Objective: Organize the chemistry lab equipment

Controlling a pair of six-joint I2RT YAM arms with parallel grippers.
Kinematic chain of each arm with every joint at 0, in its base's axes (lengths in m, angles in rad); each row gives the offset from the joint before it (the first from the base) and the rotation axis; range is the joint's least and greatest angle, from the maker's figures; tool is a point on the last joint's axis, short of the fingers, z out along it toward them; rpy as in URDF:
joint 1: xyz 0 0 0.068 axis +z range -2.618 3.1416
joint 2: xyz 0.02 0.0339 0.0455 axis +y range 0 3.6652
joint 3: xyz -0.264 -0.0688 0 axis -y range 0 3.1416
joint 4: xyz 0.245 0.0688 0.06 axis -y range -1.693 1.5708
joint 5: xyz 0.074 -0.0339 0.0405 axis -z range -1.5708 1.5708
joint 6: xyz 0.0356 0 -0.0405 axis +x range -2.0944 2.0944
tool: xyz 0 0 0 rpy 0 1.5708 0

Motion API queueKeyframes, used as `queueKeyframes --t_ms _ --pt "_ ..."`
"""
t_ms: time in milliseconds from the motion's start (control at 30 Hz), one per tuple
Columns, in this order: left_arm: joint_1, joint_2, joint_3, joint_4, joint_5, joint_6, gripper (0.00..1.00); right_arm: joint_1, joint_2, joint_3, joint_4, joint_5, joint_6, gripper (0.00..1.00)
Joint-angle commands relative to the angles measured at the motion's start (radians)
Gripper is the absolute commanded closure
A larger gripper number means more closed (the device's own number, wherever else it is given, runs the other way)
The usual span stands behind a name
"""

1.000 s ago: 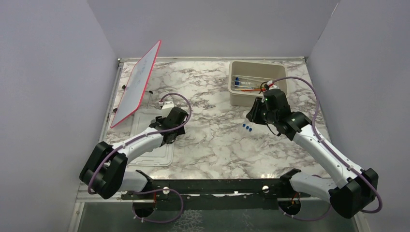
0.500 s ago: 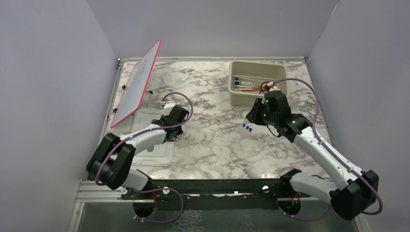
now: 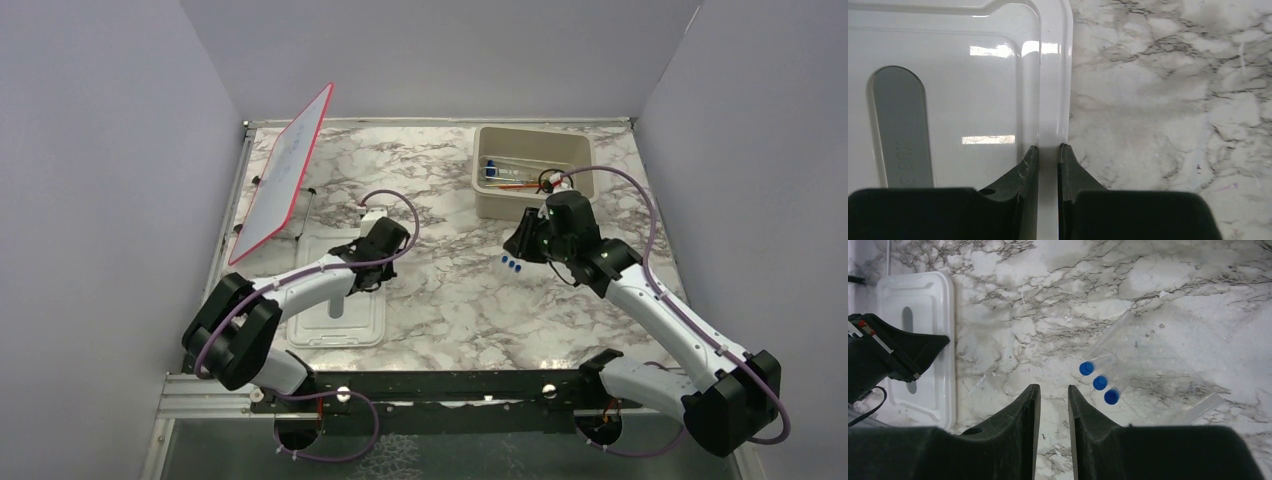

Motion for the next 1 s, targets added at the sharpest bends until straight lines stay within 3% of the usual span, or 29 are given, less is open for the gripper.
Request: queueKeyframes --t_ms 0,200,333,400,667,967 --pt "-0.042 -0.077 0.059 0.002 0.077 -0.007 0.91 -0.003 -0.001 -0.027 0.1 -0.144 0.005 0.68" --pt "-0.064 -0.175 0.038 0.113 0.244 0.008 0.91 0.013 0.051 -0.054 0.26 -0.298 0.045 0.65" --pt "-0.069 -0.222 -0.003 0.19 0.302 0.031 0.93 0.032 0.13 -0.027 0.348 -0.349 0.09 0.55" --pt "-0.071 -0.241 -0.026 0.22 0.325 0.041 0.94 0.054 0.185 0.005 0.376 -0.343 0.105 0.47" --pt "-0.079 -0.281 -0.081 0.299 0.397 0.064 0.95 0.138 0.43 0.155 0.43 -0.303 0.166 0.31" --pt "-0.081 -0.339 -0.115 0.324 0.426 0.081 0.95 0.151 0.616 0.253 0.434 -0.277 0.261 0.3"
